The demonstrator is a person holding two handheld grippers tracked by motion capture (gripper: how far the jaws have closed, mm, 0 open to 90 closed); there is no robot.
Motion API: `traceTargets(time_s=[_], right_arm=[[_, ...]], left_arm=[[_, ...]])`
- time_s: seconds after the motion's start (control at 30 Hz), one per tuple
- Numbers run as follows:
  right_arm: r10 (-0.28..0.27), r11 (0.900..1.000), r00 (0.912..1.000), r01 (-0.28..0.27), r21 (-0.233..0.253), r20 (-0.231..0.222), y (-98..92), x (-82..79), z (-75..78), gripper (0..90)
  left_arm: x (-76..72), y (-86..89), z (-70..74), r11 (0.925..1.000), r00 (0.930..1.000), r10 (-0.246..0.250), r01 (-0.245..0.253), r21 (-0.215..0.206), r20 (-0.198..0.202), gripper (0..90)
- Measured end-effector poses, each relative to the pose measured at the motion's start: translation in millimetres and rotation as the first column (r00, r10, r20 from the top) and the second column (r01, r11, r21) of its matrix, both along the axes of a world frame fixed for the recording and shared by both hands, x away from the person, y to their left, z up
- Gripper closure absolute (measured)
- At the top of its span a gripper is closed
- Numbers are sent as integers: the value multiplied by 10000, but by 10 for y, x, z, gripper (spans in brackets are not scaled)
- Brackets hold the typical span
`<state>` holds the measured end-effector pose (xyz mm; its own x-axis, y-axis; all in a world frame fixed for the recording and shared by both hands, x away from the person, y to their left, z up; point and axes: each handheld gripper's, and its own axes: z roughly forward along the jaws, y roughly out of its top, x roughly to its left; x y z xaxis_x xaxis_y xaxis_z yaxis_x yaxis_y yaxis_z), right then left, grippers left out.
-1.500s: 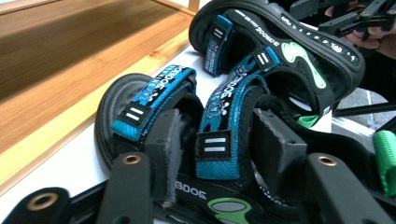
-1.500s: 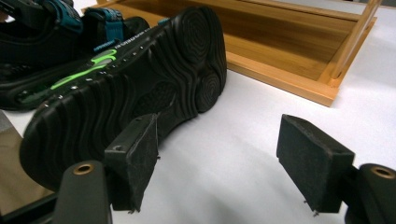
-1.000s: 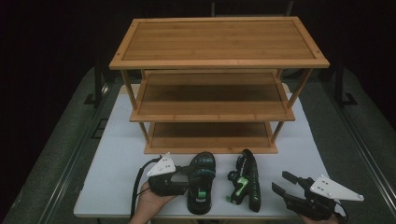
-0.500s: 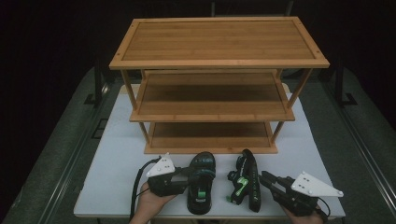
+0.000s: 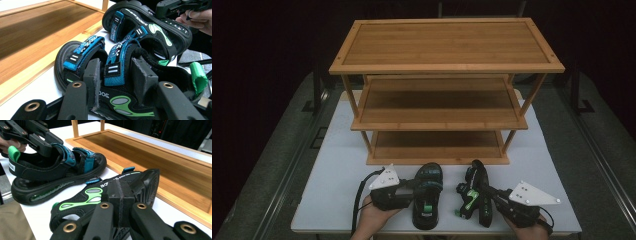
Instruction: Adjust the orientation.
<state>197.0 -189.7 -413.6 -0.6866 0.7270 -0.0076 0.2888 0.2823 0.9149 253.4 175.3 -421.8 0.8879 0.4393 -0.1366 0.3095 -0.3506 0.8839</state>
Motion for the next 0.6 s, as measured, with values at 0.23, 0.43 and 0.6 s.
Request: traceTargets(time_s=[0.23, 0.43, 0.6], right_arm=[[-374, 9992, 9993, 375, -138, 64, -114, -59, 16, 897], [-854, 9961, 9963, 855, -235, 39, -289, -95, 14, 897], [-1457, 9888, 9891, 1449, -351, -211, -449, -116, -32, 897]], left_arm=[[-2, -2, 0, 10000, 10000, -11, 11, 7, 18, 596], [0, -7, -2, 10000, 10000, -22, 22, 12, 22, 595], [-4, -19, -1, 10000, 10000, -28, 28, 30, 45, 595]])
